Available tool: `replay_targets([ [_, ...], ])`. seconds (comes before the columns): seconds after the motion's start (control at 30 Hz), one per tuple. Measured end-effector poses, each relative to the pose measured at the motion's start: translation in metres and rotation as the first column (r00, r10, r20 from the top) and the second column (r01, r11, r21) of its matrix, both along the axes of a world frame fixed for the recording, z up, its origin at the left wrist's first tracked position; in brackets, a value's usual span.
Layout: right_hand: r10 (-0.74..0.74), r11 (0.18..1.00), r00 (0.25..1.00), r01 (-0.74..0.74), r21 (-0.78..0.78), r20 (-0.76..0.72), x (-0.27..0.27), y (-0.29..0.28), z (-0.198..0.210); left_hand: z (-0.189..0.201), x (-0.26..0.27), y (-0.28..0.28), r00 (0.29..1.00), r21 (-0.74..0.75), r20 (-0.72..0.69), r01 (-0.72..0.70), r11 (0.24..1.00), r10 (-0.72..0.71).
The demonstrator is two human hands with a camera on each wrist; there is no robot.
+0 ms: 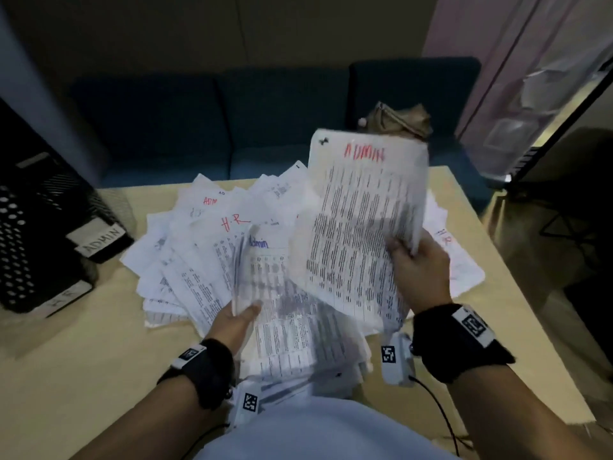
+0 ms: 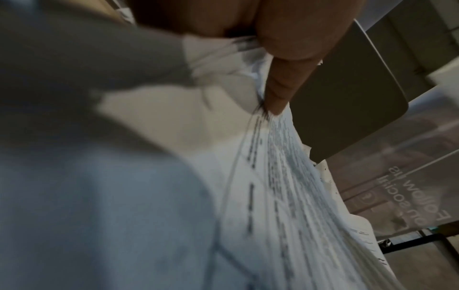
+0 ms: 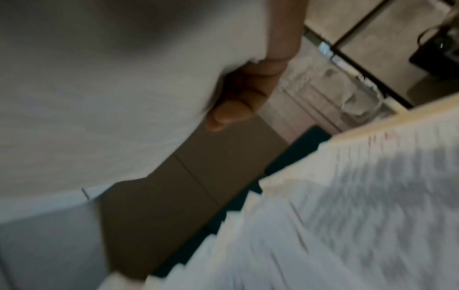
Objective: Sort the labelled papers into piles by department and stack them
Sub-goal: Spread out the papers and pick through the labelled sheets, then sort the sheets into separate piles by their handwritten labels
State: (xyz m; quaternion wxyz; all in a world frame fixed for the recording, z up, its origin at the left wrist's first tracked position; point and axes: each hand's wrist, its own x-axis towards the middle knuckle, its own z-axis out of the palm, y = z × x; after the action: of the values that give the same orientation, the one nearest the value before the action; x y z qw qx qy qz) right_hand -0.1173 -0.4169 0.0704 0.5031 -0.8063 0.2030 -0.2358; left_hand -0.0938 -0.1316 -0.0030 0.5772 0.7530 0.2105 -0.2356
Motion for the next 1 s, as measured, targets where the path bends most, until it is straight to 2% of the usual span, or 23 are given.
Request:
replay_targets([
  [0.03, 0.067, 0.991, 0.988, -0.082, -0.103, -0.135, -0.001, 0.012, -0.014, 0.004, -0.001, 0.0, 1.0, 0.013, -0.012, 0.01, 1.0, -0.01],
  [0.07, 0.104, 0.974, 0.959, -0.151, -0.168, -0.264, -0.001, 0.022, -0.034, 0.004, 0.0, 0.001, 0.999, -0.034, -0.032, 0.015, 0.999, -0.016],
  [0.13, 0.173, 0.943, 0.865, -0.283, -0.174, -0.471, 0.0, 0.039, -0.068, 0.006, 0.0, 0.003, 0.997, -0.212, -0.069, 0.013, 0.977, -0.029],
  [0.17, 0.202, 0.917, 0.817, -0.352, -0.19, -0.541, 0.0, 0.047, -0.081, 0.006, -0.002, 0.003, 0.997, -0.242, -0.075, 0.012, 0.97, -0.031],
  [0.2, 0.211, 0.885, 0.775, -0.41, -0.22, -0.596, 0.0, 0.055, -0.092, 0.004, -0.004, 0.004, 0.998, -0.212, -0.047, 0.03, 0.977, -0.041],
  [0.27, 0.184, 0.844, 0.731, -0.46, -0.276, -0.657, 0.001, 0.069, -0.097, 0.001, -0.005, 0.003, 0.992, -0.061, 0.055, 0.117, 0.991, -0.113],
  [0.3, 0.152, 0.836, 0.732, -0.454, -0.309, -0.664, 0.002, 0.074, -0.095, 0.0, -0.005, 0.003, 0.987, -0.013, 0.086, 0.139, 0.99, -0.138],
  [0.37, 0.095, 0.848, 0.767, -0.396, -0.352, -0.635, 0.006, 0.08, -0.086, 0.006, 0.0, 0.013, 0.988, -0.007, 0.124, 0.091, 0.996, -0.09],
  [0.47, 0.094, 0.927, 0.884, -0.245, -0.283, -0.458, 0.017, 0.083, -0.076, 0.013, 0.015, 0.064, 0.984, -0.046, 0.144, -0.101, 0.994, 0.106],
  [0.5, 0.103, 0.939, 0.9, -0.228, -0.256, -0.423, 0.023, 0.086, -0.074, 0.016, 0.019, 0.088, 0.977, -0.035, 0.142, -0.158, 0.987, 0.161],
  [0.57, 0.111, 0.941, 0.886, -0.24, -0.24, -0.45, 0.036, 0.095, -0.076, 0.021, 0.026, 0.145, 0.966, 0.053, 0.133, -0.233, 0.971, 0.224],
  [0.7, 0.089, 0.959, 0.774, -0.237, -0.158, -0.627, 0.057, 0.124, -0.084, 0.025, 0.022, 0.247, 0.966, 0.297, 0.074, -0.257, 0.92, 0.246],
  [0.8, -0.033, 0.924, 0.675, -0.261, -0.28, -0.737, 0.059, 0.14, -0.089, 0.024, 0.013, 0.294, 0.971, 0.501, 0.03, -0.221, 0.837, 0.238],
  [0.83, -0.058, 0.923, 0.664, -0.248, -0.293, -0.746, 0.059, 0.143, -0.091, 0.023, 0.011, 0.305, 0.972, 0.545, 0.027, -0.209, 0.812, 0.233],
  [0.93, -0.027, 0.981, 0.733, -0.111, -0.159, -0.68, 0.06, 0.145, -0.094, 0.016, 0.009, 0.323, 0.98, 0.63, 0.013, -0.163, 0.759, 0.2],
  [1.0, -0.053, 0.991, 0.767, -0.036, -0.126, -0.64, 0.06, 0.147, -0.094, 0.016, 0.012, 0.324, 0.982, 0.683, 0.011, -0.144, 0.716, 0.187],
])
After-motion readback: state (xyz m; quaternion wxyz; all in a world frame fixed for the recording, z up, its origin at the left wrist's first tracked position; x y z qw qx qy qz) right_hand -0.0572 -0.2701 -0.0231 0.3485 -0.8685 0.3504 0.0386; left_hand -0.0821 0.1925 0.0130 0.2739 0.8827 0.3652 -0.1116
